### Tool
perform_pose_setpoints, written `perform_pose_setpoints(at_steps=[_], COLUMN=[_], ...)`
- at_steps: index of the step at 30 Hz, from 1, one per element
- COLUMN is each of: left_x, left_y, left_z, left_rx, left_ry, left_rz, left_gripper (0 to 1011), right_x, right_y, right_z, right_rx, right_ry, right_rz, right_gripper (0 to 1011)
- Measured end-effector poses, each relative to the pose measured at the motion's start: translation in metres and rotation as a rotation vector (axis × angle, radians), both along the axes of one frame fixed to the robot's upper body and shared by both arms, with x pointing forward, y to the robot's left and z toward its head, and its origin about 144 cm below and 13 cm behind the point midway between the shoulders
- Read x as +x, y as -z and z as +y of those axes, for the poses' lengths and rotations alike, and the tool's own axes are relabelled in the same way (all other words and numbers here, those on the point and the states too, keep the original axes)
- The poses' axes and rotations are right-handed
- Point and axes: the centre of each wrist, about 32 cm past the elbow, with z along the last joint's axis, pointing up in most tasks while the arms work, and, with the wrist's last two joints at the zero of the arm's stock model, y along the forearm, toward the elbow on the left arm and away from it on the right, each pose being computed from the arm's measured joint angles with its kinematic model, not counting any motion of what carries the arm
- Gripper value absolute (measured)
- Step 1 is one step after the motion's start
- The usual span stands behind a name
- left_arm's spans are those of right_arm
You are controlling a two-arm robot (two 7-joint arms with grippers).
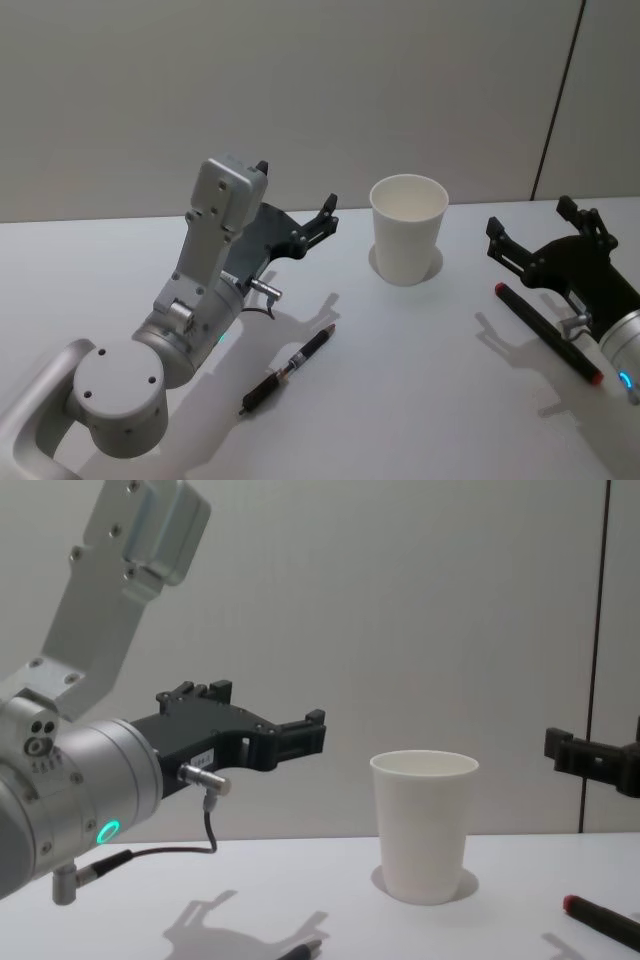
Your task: Place the pen into the pen holder.
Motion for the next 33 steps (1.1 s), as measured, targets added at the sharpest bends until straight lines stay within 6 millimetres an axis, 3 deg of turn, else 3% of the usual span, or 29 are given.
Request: perform_pose_setpoints(at_steps=[33], left_x=[0.0000], left_y=[0.0000], left_z=[0.0000], left_rx=[0.000], left_ry=[0.000], left_rz=[0.000], left_gripper=[1001], right_x=[0.0000], right_y=[0.0000], right_z=[0.0000], right_rx=[0.000], right_ry=[0.000], right_rz=[0.000], right_gripper=[1001])
